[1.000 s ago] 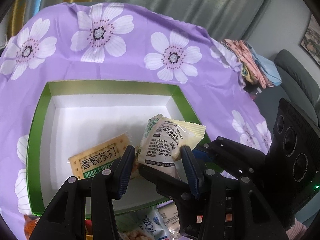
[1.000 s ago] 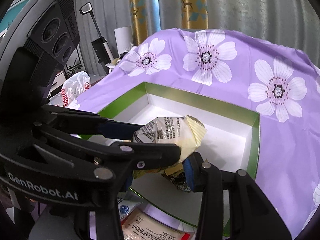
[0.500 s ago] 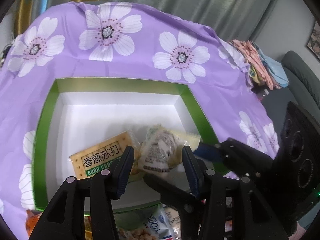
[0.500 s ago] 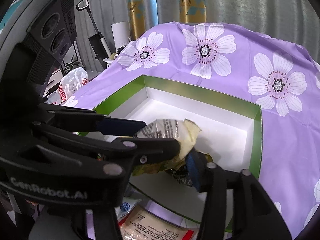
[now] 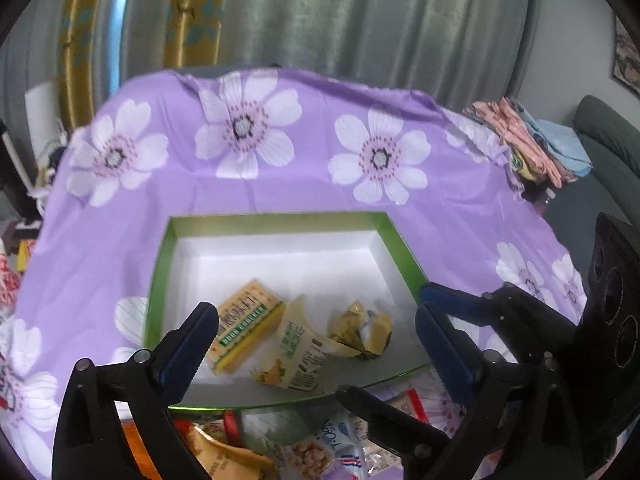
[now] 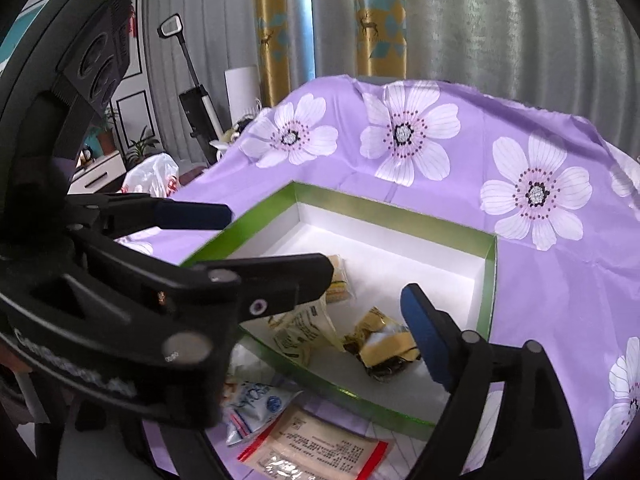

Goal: Organize snacks
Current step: 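Withdraw the right gripper from the green box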

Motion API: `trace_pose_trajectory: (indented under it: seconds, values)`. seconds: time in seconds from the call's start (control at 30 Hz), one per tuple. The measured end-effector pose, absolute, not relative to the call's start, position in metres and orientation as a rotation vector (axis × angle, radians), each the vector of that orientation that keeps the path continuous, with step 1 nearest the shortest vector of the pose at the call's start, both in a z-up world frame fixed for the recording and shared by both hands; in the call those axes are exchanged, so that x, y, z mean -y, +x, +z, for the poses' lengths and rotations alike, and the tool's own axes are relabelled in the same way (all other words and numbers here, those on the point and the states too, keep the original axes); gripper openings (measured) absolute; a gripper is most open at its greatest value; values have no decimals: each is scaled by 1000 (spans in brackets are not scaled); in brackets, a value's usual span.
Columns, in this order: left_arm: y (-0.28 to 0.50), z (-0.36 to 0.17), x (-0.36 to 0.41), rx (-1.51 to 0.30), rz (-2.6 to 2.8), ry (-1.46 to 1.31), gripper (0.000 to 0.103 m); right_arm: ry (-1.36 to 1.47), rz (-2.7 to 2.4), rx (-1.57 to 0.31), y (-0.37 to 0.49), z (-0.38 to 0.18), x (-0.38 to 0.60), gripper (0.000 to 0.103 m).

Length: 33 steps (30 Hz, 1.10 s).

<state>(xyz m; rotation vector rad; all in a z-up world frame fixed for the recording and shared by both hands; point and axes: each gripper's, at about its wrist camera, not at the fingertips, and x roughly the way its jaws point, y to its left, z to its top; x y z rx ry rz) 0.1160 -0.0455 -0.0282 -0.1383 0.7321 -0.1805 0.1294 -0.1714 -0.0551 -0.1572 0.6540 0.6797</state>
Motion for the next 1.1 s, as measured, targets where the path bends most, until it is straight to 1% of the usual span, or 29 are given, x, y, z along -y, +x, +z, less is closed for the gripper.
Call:
trace_pose_trajectory:
  seconds: [0.03,0.13,0.23,0.27,0.57,1.1]
  values:
    - [112,-24,45,-722,-172,-135,99,-156,675,-643,126,-52,172,91]
    - [105,-17,45,-707,-147,-123,99,-152,674,-623,117,-44,174,93]
    - [93,-8,46,-676,-136,-107,99,-143,661,-606,108,-36,176,100]
    - [88,-4,47,-664,-130,-100,99,-136,659,-598,105,-33,178,101]
    - [59,14,54,-611,-110,-69,99,-104,668,-566,76,-17,190,103]
    - [7,30,67,-547,-78,-21,99,-76,685,-534,27,3,204,103]
